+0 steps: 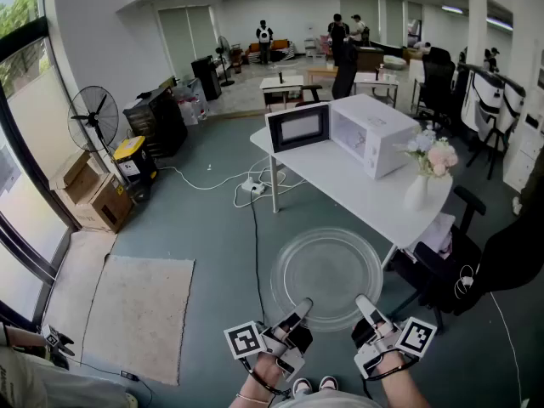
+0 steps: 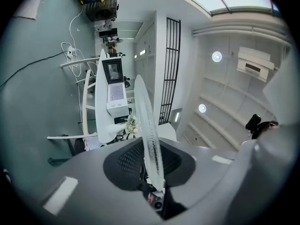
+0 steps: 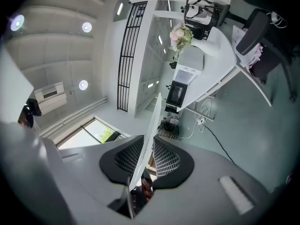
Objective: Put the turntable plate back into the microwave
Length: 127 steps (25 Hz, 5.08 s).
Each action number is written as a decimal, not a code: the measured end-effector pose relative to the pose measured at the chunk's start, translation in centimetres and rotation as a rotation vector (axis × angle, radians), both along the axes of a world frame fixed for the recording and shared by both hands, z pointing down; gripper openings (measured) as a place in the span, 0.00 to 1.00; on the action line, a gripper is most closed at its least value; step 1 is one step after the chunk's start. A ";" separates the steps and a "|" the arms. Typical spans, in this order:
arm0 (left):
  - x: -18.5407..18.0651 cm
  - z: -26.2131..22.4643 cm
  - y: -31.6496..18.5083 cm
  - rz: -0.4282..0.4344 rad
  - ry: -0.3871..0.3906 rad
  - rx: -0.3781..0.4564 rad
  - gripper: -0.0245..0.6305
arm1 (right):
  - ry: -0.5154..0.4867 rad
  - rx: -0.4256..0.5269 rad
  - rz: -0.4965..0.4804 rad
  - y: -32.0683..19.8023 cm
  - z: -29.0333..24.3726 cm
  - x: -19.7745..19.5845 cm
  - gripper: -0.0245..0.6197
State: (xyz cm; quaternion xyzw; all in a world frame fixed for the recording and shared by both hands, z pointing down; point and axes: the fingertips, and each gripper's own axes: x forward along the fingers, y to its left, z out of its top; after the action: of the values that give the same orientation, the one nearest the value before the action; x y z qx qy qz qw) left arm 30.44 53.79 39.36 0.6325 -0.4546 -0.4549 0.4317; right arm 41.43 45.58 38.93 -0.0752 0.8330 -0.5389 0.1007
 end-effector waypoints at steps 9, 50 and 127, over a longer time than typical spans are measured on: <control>-1.8 0.1 1.3 0.006 0.005 0.006 0.11 | 0.010 0.030 0.006 1.4 -0.2 -1.7 0.15; -16.1 0.3 -17.8 -0.055 0.002 -0.007 0.11 | 0.005 0.013 -0.081 -18.4 0.1 -16.6 0.15; -44.4 8.8 -68.3 0.668 -0.040 -0.123 0.13 | -0.158 -0.323 0.576 -59.9 8.2 -42.0 0.12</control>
State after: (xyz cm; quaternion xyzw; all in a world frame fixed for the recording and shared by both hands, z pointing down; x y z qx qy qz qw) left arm -14.01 -14.47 48.14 0.7282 -0.2572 -0.2476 0.5850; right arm -0.54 -14.35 47.14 -0.2807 0.6709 -0.6174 0.2998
